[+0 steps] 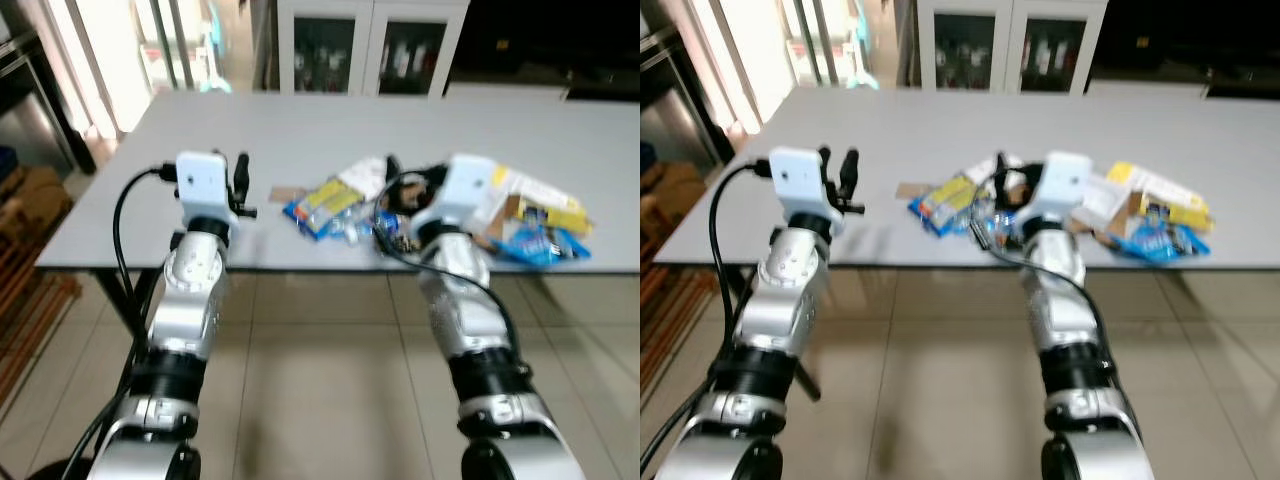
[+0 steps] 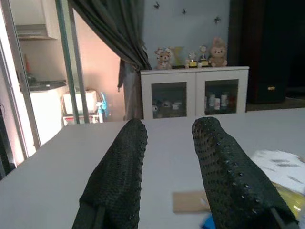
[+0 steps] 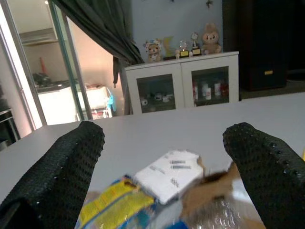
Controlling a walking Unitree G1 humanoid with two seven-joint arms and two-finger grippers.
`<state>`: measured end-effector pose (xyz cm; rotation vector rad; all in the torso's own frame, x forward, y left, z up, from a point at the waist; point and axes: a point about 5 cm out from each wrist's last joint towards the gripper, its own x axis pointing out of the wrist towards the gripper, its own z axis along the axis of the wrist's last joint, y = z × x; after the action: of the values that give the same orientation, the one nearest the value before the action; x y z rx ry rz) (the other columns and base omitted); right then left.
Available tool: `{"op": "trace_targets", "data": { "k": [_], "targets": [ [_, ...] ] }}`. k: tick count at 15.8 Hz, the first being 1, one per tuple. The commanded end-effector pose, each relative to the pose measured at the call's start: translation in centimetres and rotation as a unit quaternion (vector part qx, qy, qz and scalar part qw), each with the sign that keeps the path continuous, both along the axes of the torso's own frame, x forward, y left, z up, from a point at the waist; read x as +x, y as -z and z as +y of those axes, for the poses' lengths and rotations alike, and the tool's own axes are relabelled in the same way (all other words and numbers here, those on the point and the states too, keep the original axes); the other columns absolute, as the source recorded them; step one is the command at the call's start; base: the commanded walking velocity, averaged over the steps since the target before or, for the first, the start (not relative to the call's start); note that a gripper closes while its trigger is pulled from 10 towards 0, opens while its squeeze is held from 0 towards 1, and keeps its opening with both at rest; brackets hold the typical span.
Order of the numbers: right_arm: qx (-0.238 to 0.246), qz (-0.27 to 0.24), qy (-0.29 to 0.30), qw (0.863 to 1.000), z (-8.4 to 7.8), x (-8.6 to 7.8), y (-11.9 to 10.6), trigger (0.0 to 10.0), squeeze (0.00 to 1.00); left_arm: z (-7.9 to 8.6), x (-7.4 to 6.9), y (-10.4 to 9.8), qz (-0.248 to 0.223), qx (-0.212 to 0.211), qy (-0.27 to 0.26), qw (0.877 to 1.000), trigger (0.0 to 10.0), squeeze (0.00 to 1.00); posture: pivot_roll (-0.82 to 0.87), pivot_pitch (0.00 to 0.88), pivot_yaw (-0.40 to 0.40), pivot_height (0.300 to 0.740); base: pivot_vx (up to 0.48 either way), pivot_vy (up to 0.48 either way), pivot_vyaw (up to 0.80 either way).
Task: Picking trash to rubbish bin
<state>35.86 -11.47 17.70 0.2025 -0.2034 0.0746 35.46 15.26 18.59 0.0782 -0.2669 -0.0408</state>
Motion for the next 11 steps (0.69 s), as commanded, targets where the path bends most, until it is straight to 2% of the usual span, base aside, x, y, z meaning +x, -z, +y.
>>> {"op": "trace_targets", "data": {
  "k": [1,11],
  "targets": [
    [0.003,-0.007,-0.011,1.0,0.91,0.13,-0.56,10.0,0.0,0.76,0.18,-0.5,-0.004,0.002,-0.012,1.0,10.0,0.0,0.02,0.0,-0.024,0.74,0.48,0.0,0.0],
    [0.003,-0.009,-0.017,1.0,1.25,0.33,-0.88,10.0,0.0,0.89,0.27,-0.7,-0.005,-0.003,-0.019,1.0,10.0,0.0,0.02,0.021,-0.032,0.74,0.48,0.0,0.0]
  ]
}}
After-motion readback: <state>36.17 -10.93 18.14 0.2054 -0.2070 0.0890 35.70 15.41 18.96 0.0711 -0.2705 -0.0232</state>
